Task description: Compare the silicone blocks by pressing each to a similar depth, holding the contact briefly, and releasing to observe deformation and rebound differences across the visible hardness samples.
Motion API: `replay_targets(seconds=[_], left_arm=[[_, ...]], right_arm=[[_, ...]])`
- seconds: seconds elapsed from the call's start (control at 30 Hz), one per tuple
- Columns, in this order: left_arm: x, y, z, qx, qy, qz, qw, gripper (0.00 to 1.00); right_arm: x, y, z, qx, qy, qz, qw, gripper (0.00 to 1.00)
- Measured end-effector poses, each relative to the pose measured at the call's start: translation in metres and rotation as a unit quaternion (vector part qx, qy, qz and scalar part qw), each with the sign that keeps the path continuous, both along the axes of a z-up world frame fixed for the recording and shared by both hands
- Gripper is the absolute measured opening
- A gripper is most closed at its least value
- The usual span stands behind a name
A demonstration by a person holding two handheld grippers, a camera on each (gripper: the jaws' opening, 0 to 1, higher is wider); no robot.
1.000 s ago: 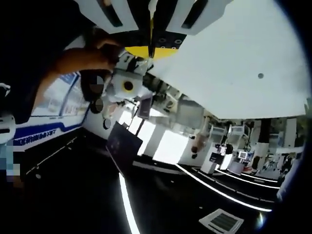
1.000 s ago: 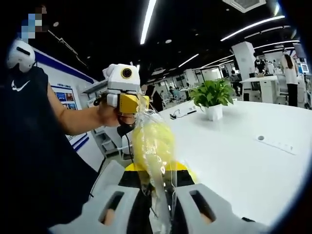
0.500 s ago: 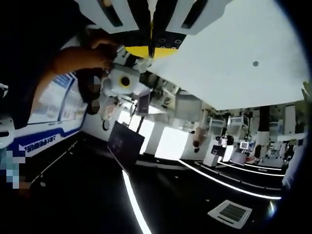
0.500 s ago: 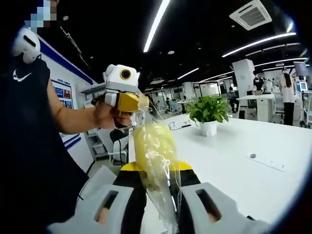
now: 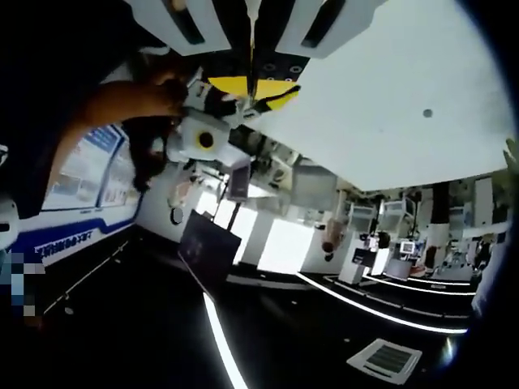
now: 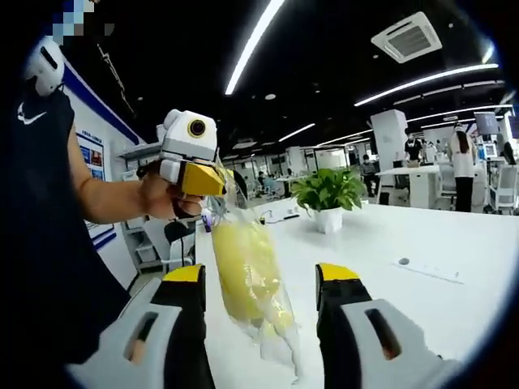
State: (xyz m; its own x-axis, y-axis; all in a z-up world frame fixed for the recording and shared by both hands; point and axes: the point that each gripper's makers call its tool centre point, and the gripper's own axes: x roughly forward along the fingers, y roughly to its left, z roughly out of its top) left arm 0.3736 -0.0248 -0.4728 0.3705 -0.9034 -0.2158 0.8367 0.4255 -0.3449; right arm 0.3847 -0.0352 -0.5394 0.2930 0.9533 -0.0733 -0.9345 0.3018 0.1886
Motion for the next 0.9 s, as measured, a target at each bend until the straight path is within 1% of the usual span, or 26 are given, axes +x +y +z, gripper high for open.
replay_targets(seconds=[0.07, 0.1, 0.13, 0.17, 0.23, 0.27, 0.33, 0.4, 0.43, 0.5, 0.63, 0.67, 0.73, 0.8, 0.9], left_arm=[[0.000, 0.000, 0.002, -0.009, 0.006, 0.000, 0.9999, 0.00], [0.000, 0.000, 0.003, -0.014, 0.009, -0.002, 0.9999, 0.00], [0.000, 0.000, 0.003, -0.015, 0.009, -0.003, 0.9998, 0.00], [0.000, 0.000, 0.003, -0.013, 0.007, -0.003, 0.9999, 0.00], [0.000, -0.001, 0.003, -0.010, 0.007, -0.005, 0.9999, 0.00], [0.000, -0.002, 0.003, -0.011, 0.008, -0.006, 0.9999, 0.00], [0.000, -0.002, 0.004, -0.013, 0.009, -0.006, 0.9999, 0.00], [0.000, -0.003, 0.005, -0.016, 0.011, -0.006, 0.9998, 0.00], [0.001, -0.004, 0.005, -0.017, 0.011, -0.006, 0.9998, 0.00], [0.002, -0.005, 0.007, -0.024, 0.016, -0.003, 0.9996, 0.00], [0.008, -0.006, 0.007, -0.041, 0.031, 0.010, 0.9986, 0.00], [0.010, -0.006, 0.006, -0.043, 0.034, 0.014, 0.9984, 0.00], [0.014, -0.007, 0.003, -0.044, 0.039, 0.021, 0.9980, 0.00], [0.017, -0.007, 0.001, -0.042, 0.039, 0.027, 0.9980, 0.00], [0.024, -0.003, -0.008, -0.045, 0.052, 0.042, 0.9968, 0.00]], right_arm=[[0.005, -0.003, -0.004, 0.000, 0.017, -0.020, 0.9996, 0.82], [0.008, -0.005, -0.007, 0.000, 0.035, -0.032, 0.9989, 0.92], [0.014, -0.008, -0.006, 0.008, 0.036, -0.047, 0.9982, 0.97], [0.010, -0.009, -0.007, 0.004, 0.034, -0.038, 0.9987, 0.96], [0.018, -0.015, -0.007, 0.002, 0.015, -0.060, 0.9981, 0.96], [0.019, -0.017, -0.007, 0.001, 0.011, -0.063, 0.9979, 0.96], [0.020, -0.022, -0.008, -0.007, 0.008, -0.069, 0.9975, 0.96], [0.022, -0.029, -0.007, -0.004, 0.019, -0.082, 0.9964, 0.96], [0.028, -0.037, -0.007, -0.001, 0.015, -0.099, 0.9949, 0.96], [0.030, -0.044, -0.007, -0.002, 0.013, -0.108, 0.9941, 0.96], [0.033, -0.060, -0.007, -0.010, -0.002, -0.131, 0.9913, 0.96], [0.032, -0.066, -0.009, -0.018, -0.006, -0.137, 0.9904, 0.96], [0.030, -0.076, -0.014, -0.022, 0.000, -0.144, 0.9893, 0.96], [0.030, -0.085, -0.018, -0.023, 0.000, -0.158, 0.9872, 0.96], [0.028, -0.105, -0.029, -0.033, 0.002, -0.185, 0.9822, 0.96]])
